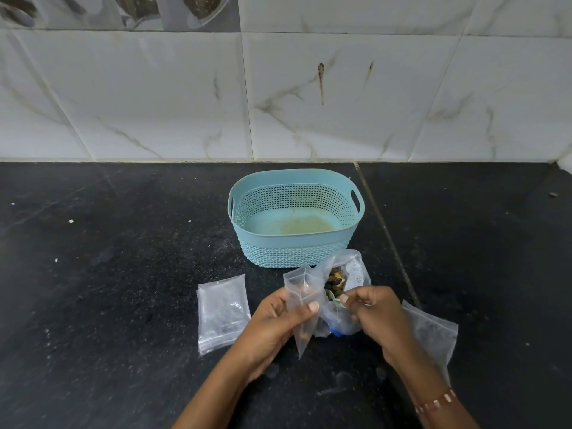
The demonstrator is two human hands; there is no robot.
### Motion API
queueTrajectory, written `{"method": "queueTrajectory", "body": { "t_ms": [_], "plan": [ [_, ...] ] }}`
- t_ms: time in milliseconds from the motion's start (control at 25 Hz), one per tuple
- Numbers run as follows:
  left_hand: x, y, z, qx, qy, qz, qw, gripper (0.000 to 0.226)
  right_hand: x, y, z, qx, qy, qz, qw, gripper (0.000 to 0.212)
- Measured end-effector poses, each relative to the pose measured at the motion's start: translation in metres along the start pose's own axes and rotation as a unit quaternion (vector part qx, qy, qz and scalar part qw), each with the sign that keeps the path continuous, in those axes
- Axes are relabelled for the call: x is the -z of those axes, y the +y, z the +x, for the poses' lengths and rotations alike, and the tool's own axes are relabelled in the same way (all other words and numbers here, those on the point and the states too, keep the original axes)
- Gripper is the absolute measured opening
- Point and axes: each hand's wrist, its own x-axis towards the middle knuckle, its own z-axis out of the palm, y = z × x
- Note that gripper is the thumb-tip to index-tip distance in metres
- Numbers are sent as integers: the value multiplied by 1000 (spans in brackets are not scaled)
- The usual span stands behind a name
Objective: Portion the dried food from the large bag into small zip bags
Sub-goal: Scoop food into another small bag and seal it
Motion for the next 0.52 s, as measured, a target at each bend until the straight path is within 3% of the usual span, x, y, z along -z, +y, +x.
{"method": "queueTrajectory", "body": {
  "t_ms": [240,520],
  "plan": [
    [1,3,-1,-44,-16,66,997,38,4,4,-1,-77,-9,123,989,15],
    [6,3,2,-45,-20,107,993,39,3,2,-4,-14,-21,62,998,10]
  ]
}}
